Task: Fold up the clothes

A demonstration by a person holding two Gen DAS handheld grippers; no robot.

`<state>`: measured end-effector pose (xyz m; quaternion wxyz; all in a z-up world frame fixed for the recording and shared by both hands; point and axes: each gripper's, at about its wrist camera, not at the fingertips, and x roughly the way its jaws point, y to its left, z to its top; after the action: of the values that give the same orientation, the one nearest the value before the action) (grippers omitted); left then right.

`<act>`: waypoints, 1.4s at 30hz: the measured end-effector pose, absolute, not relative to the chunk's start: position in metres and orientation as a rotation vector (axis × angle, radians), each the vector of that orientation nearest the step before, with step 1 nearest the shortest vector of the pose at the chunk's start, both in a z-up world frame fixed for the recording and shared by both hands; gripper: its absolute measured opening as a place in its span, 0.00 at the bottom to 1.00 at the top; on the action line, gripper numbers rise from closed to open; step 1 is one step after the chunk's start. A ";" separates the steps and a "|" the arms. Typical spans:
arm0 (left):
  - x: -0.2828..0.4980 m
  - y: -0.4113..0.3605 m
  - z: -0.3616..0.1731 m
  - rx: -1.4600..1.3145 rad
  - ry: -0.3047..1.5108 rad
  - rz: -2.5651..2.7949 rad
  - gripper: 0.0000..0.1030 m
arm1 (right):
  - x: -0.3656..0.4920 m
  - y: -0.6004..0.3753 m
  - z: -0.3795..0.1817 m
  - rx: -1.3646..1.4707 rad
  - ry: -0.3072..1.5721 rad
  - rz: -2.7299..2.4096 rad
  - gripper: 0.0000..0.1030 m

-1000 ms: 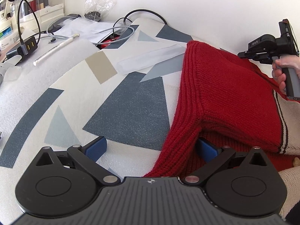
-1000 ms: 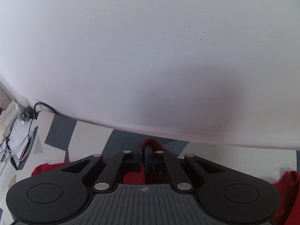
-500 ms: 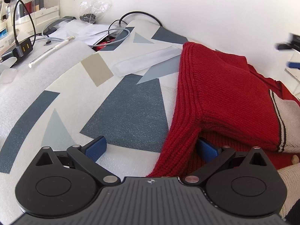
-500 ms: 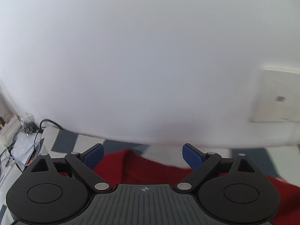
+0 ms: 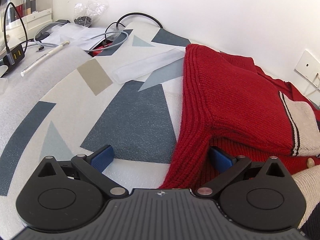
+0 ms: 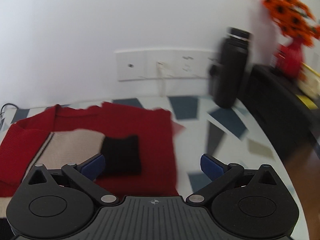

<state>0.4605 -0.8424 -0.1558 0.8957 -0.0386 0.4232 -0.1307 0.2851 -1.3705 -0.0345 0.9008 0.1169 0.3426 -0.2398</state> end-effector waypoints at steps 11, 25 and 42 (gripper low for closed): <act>0.468 -0.841 -0.151 -0.063 0.924 -0.312 1.00 | 0.157 -1.322 -0.042 0.290 0.644 -0.725 0.99; 0.361 -0.797 -0.100 0.032 0.874 -0.397 1.00 | 0.185 -1.319 -0.050 0.300 0.648 -0.628 0.99; 0.290 -0.862 -0.137 0.095 0.951 -0.391 1.00 | 0.153 -1.322 -0.094 0.314 0.786 -0.523 0.99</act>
<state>0.2896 -0.8624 -0.1367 0.8698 0.0454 0.4545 -0.1869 0.1532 -1.3222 -0.0943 0.8788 0.1507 0.3768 -0.2510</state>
